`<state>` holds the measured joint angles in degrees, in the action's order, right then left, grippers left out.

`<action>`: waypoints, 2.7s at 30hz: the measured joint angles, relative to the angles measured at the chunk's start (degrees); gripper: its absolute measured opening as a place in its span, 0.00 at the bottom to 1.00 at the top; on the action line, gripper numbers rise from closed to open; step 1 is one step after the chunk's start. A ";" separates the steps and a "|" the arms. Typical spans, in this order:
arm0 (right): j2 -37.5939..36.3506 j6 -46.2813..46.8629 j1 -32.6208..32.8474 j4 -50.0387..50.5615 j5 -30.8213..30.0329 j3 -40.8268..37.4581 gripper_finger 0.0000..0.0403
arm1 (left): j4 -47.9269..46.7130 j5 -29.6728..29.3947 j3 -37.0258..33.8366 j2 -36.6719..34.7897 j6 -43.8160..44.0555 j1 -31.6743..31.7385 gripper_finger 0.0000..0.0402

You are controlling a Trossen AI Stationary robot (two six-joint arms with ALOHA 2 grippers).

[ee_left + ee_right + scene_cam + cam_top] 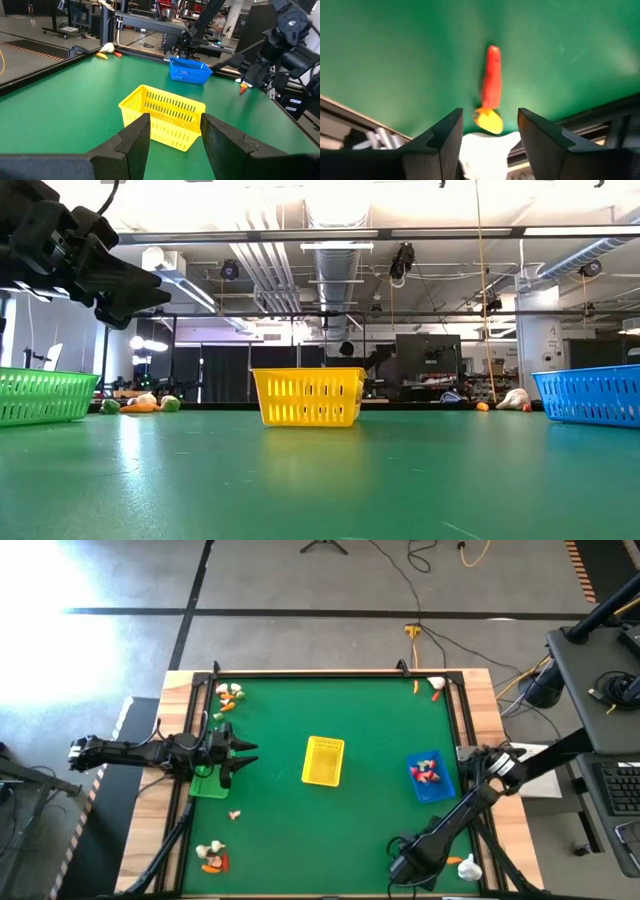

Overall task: Sort produce into baskets
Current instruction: Put the red chili pepper into the yellow bin, then put the yellow chili pepper into the yellow bin

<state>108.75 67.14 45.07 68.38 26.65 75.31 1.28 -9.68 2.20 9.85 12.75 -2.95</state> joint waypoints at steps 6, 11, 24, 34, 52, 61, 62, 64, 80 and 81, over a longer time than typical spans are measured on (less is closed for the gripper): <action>-0.09 -3.91 -0.15 -3.45 0.99 -3.00 0.36 | -0.02 -0.01 -0.01 0.02 0.01 0.01 0.39; -0.09 -3.73 -0.23 -8.12 0.58 -4.86 0.25 | -0.02 -0.01 0.00 0.02 0.00 0.00 0.39; -0.82 -3.04 -2.62 -11.73 -5.66 -1.44 0.04 | -0.02 0.00 0.00 0.04 0.02 0.01 0.39; -5.19 -15.39 -15.21 -15.97 -26.37 6.46 0.04 | -0.02 0.00 0.00 0.04 0.01 0.01 0.39; -4.61 -41.44 -47.11 -41.19 -31.38 7.23 0.04 | -0.07 0.01 0.00 0.31 0.00 0.01 0.39; 1.00 -44.51 -49.05 -43.17 -28.89 7.10 0.04 | -0.04 0.01 -0.01 0.31 0.01 -0.01 0.39; 1.67 -44.36 -48.86 -43.17 -28.33 7.08 0.04 | -0.04 0.00 0.00 0.34 0.02 0.01 0.39; 2.90 -44.20 -48.67 -43.01 -27.66 7.25 0.04 | -0.03 0.01 0.00 0.37 0.00 0.00 0.39; 2.87 -38.75 -48.71 -38.31 -29.68 9.31 0.31 | 0.00 -0.01 -0.02 0.44 0.00 0.01 0.39; 2.23 -38.10 -48.61 -36.56 -29.66 10.33 0.32 | 0.00 0.01 0.00 0.44 0.00 0.00 0.39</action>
<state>110.98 29.04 -3.54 31.82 -3.01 85.64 1.28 -9.67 2.20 10.28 12.75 -2.95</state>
